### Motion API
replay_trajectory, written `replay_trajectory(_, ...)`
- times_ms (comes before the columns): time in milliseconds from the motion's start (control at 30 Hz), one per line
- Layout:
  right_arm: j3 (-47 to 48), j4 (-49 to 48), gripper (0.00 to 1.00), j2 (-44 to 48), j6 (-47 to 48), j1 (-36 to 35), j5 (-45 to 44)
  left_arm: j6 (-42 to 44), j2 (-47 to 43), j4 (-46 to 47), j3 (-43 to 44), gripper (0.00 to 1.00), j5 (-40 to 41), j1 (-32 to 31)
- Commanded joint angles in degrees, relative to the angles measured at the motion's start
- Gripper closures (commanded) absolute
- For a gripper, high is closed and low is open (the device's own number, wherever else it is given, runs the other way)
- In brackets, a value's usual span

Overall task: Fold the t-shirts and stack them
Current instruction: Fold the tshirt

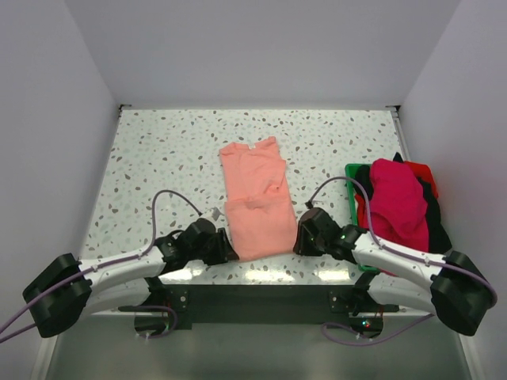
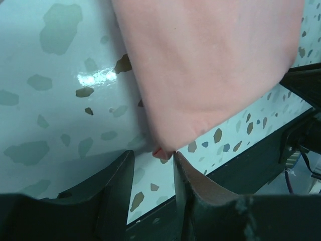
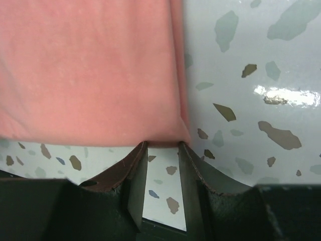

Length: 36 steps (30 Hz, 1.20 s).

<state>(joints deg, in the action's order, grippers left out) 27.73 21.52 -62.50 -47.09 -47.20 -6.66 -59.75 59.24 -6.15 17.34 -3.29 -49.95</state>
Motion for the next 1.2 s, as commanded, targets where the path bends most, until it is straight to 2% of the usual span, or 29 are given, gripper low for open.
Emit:
replay_trajectory(0, -2.23, -0.78, 0.65, 2.82, -0.02, -0.09, -2.40, -2.48, -0.36, 4.04, -2.22, 0.57, -1.54, -0.41)
replay_trajectory(267, -3.38, 2.20, 0.62, 6.60, -0.98, -0.17, -2.31, -3.71, 1.05, 7.38, -3.90, 0.51, -3.39, -0.76)
replay_trajectory(500, -2.42, 3.53, 0.52, 10.47, -2.48, -0.09, -3.89, -7.22, -0.36, 6.42, -6.09, 0.57, -1.37, -1.02)
replay_trajectory(633, -1.89, 2.65, 0.48, 9.42, -2.66, 0.09, -5.56, -8.19, -0.53, 6.94, -6.97, 0.59, -0.84, -1.02)
replay_trajectory(1033, -2.24, -5.87, 0.50, 0.01, -1.78, 2.20, -1.96, -8.90, 1.84, 8.26, -7.32, 0.66, 0.30, -1.37)
replay_trajectory(1167, -2.94, -6.49, 0.57, -0.17, -1.95, 2.20, -0.38, -8.90, 2.80, 8.79, -6.97, 0.69, 0.74, -1.37)
